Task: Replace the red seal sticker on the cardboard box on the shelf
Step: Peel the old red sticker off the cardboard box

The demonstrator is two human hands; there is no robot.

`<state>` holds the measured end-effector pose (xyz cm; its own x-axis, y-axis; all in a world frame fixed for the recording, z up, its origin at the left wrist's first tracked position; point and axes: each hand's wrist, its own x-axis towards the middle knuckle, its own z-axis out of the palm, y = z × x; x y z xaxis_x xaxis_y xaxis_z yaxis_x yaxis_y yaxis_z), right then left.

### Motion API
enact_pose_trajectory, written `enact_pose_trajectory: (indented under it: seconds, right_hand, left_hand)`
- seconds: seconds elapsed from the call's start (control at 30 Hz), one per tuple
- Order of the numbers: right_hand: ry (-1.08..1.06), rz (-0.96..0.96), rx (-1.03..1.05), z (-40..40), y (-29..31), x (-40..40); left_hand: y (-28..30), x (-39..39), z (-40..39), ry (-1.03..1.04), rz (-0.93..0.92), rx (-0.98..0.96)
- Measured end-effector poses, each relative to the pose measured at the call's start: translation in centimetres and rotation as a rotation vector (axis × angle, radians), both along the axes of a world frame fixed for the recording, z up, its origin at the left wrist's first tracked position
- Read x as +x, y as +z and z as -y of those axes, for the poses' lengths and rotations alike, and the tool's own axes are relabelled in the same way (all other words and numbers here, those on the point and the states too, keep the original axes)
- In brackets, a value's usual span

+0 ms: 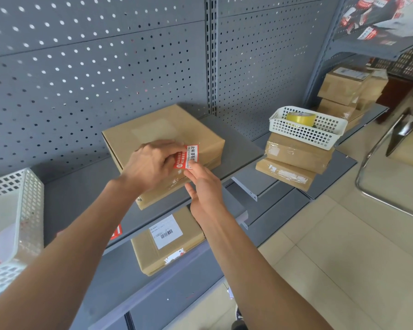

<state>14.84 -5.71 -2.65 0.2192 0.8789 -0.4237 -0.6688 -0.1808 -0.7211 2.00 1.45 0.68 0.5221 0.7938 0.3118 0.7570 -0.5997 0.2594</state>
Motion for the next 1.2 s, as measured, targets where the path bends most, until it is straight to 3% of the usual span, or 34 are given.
enact_pose_trajectory:
  seconds: [1.2]
  right_hand:
    - [-0.033, 0.074, 0.013, 0.3, 1.1, -0.1]
  left_hand:
    - [0.1, 0.2, 0.1, -0.107, 0.071, 0.060]
